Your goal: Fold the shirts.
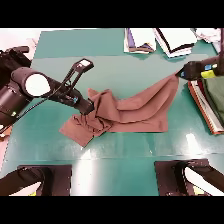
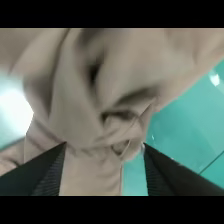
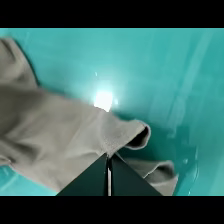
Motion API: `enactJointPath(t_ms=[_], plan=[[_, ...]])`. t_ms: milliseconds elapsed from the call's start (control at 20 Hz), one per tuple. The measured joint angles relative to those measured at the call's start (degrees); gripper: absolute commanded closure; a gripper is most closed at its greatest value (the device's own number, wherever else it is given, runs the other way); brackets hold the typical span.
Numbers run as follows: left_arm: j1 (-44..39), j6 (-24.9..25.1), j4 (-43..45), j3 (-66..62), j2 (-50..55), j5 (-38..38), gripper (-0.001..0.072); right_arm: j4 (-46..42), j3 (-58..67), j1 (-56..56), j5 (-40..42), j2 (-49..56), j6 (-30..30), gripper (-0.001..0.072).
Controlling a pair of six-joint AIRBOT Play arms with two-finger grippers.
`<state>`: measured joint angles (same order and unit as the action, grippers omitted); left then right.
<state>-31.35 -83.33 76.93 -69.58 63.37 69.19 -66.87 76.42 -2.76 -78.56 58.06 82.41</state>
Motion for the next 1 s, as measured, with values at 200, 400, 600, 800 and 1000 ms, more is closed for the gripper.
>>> enactJointPath(t_ms=[200, 400, 600, 800, 1000], plan=[[9.6, -2.4, 2.1, 1.4, -3.6, -0.5, 0.0149, -0.4, -2.5, 0.0, 1.0, 0.0, 0.0, 0.0698], [17.9, -3.1, -1.6, 4.2, -1.3, -4.1, 0.0149, -0.4, -3.2, 0.0, 2.3, 0.0, 0.0, 0.0698], [20.7, 0.2, -12.8, 5.9, 7.8, -6.3, 0.0148, -0.3, -3.4, 0.1, 2.9, 0.0, 0.1, 0.0698], [21.4, 6.4, -27.0, 6.3, 18.3, -6.9, 0.0147, -0.3, -3.4, 1.5, 3.4, 0.0, 0.1, 0.0698], [21.7, 10.0, -34.2, 6.5, 25.1, -6.7, 0.0148, -0.5, -3.4, 3.1, 4.0, 0.0, 0.1, 0.0698]])
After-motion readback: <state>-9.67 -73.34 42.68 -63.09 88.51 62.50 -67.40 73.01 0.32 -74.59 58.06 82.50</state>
